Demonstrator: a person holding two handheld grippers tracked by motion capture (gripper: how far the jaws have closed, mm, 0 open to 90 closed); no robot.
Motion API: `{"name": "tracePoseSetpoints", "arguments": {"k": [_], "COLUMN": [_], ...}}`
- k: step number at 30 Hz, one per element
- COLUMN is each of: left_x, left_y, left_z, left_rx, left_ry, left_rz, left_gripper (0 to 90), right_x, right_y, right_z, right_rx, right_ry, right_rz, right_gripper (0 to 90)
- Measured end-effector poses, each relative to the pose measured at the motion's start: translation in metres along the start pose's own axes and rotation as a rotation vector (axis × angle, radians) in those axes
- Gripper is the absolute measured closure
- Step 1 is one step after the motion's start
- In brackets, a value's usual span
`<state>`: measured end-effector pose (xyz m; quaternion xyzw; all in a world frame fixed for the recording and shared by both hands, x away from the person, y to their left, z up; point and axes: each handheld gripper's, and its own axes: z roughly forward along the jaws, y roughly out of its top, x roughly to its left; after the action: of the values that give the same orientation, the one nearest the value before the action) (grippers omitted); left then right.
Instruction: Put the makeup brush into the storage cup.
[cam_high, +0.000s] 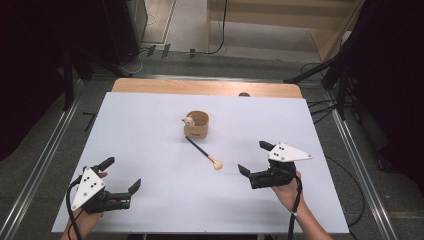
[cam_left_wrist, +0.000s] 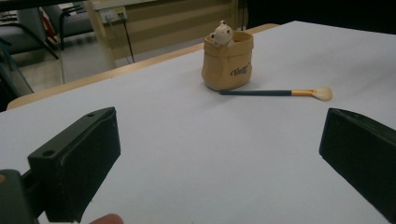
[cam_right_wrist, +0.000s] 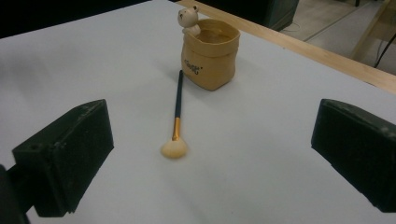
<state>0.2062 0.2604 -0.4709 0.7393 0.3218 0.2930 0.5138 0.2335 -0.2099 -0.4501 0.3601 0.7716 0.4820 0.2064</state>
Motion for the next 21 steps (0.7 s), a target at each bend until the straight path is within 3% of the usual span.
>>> {"name": "tracePoseSetpoints", "arguments": {"k": [21], "left_x": [0.000], "left_y": [0.000], "left_z": [-0.002], "left_rx": [0.002], "left_ry": [-0.003], "left_rz": [0.004], "left_gripper": [0.0], "right_x": [0.008], "right_y": [0.019], "right_z": [0.036], "right_rx": [0.048], "right_ry": [0.042], "right_rz": [-0.025], "right_gripper": [0.0]}}
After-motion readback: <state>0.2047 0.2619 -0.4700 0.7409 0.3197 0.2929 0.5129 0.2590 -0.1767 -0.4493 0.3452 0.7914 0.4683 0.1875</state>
